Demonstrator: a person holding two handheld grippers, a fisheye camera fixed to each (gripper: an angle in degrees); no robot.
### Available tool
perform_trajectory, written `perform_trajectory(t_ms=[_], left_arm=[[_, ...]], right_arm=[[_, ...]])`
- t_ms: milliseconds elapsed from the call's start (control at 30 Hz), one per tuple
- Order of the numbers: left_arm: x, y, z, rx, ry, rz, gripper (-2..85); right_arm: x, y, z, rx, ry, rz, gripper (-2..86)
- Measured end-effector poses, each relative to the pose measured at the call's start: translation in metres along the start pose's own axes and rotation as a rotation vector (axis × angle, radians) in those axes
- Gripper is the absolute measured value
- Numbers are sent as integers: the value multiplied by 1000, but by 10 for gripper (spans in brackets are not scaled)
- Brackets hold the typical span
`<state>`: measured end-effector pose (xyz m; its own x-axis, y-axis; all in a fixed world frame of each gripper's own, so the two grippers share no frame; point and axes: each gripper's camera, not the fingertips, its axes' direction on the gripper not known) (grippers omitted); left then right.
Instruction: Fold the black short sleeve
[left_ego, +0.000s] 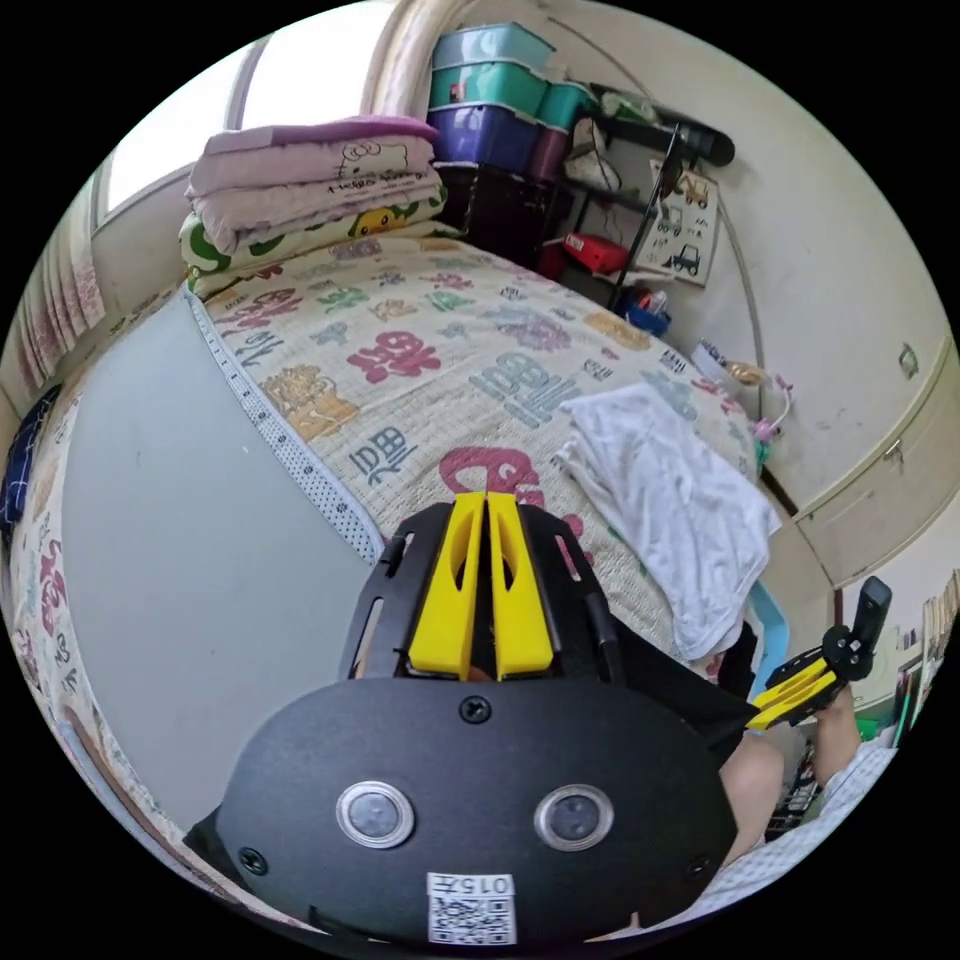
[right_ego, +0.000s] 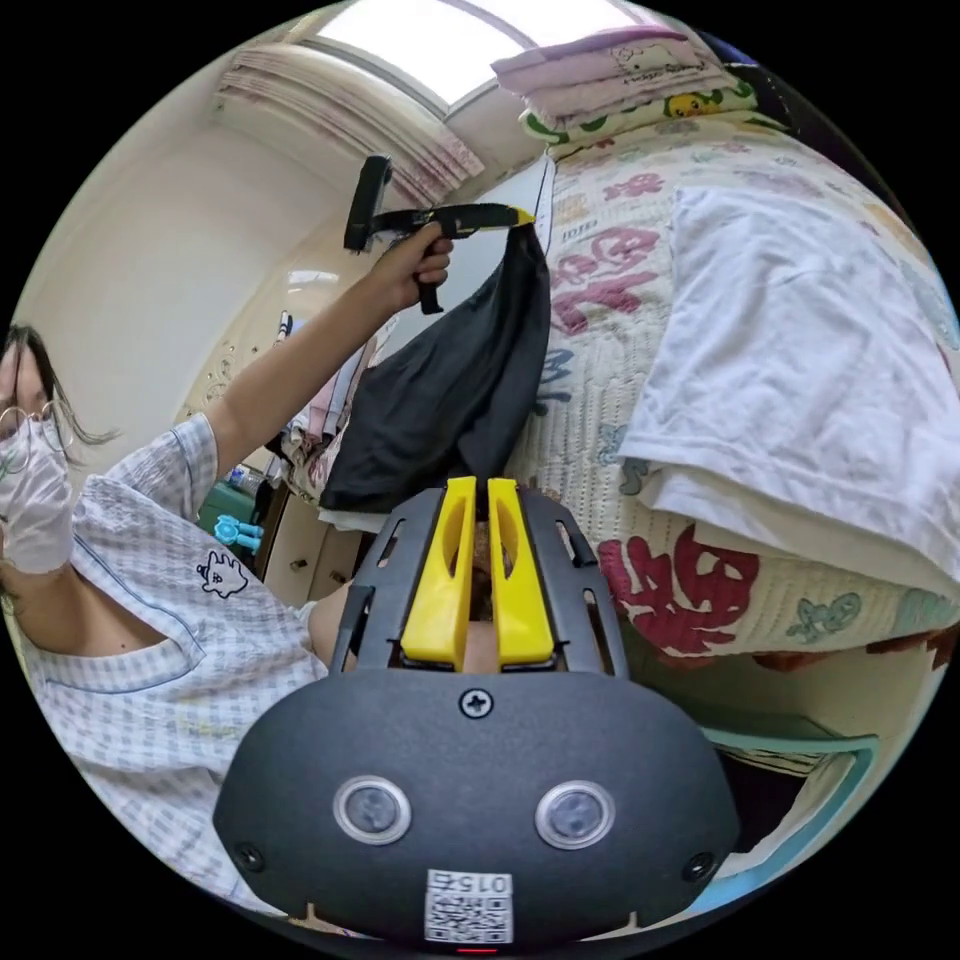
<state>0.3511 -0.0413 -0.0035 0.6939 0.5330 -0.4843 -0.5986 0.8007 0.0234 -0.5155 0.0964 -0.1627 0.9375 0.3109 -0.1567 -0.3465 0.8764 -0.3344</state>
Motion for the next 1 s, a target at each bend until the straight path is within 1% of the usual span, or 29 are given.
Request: perform_trajectory(t_ms=[67,100,167,200,300,367,400,433,467,500,533,567,600,633,667,733,800,867,933,1000], left_arm=[[-14,9,-41,116,103,-33,1],[-19,13,-51,142,127,-39,1],[-45,36,-90,230,212,-67,0],[-52,43,-99,246,232,-75,0],[-97,93,-142,318,305,-134,0],[-135,148,-173,375,319,-186,0],[-144,163,-180,385,313,-199,0],[-164,193,-191,391,285,-230,-1],[-183,223,-198,378,235,-269,-1],[-193,237,-200,362,198,-287,-1],[-213,264,-200,308,95,-333,0],[-232,291,-199,248,-16,-403,0],[-242,304,-200,229,-61,-444,-1],[-258,330,-203,219,-108,-513,-1],[-269,353,-209,237,-93,-562,0],[-276,379,-220,285,-40,-584,4],[-272,388,-225,267,-22,-553,21],[-258,386,-221,238,21,-488,88],[-247,379,-214,213,53,-440,110],[-239,372,-202,157,26,-423,114]], right_arm=[[-26,12,-18,54,56,-57,9],[-35,16,-20,62,62,-82,9],[-80,27,-16,68,51,-186,8],[-92,30,-10,62,38,-215,8],[-156,40,43,3,-83,-354,9],[-204,47,120,-92,-187,-436,9],[-215,50,143,-121,-205,-456,10],[-233,55,191,-178,-233,-475,10],[-247,60,238,-230,-259,-478,11],[-252,63,260,-246,-272,-475,11],[-258,68,304,-274,-280,-452,12],[-265,74,343,-314,-259,-440,14],[-269,77,361,-338,-243,-446,14],[-276,85,396,-405,-196,-450,17],[-281,92,423,-466,-134,-436,20],[-287,102,445,-496,-58,-422,27],[-293,111,450,-473,-67,-430,34],[-294,117,455,-436,-110,-395,44],[-294,120,467,-402,-116,-355,45],[-297,123,488,-411,-116,-313,41]])
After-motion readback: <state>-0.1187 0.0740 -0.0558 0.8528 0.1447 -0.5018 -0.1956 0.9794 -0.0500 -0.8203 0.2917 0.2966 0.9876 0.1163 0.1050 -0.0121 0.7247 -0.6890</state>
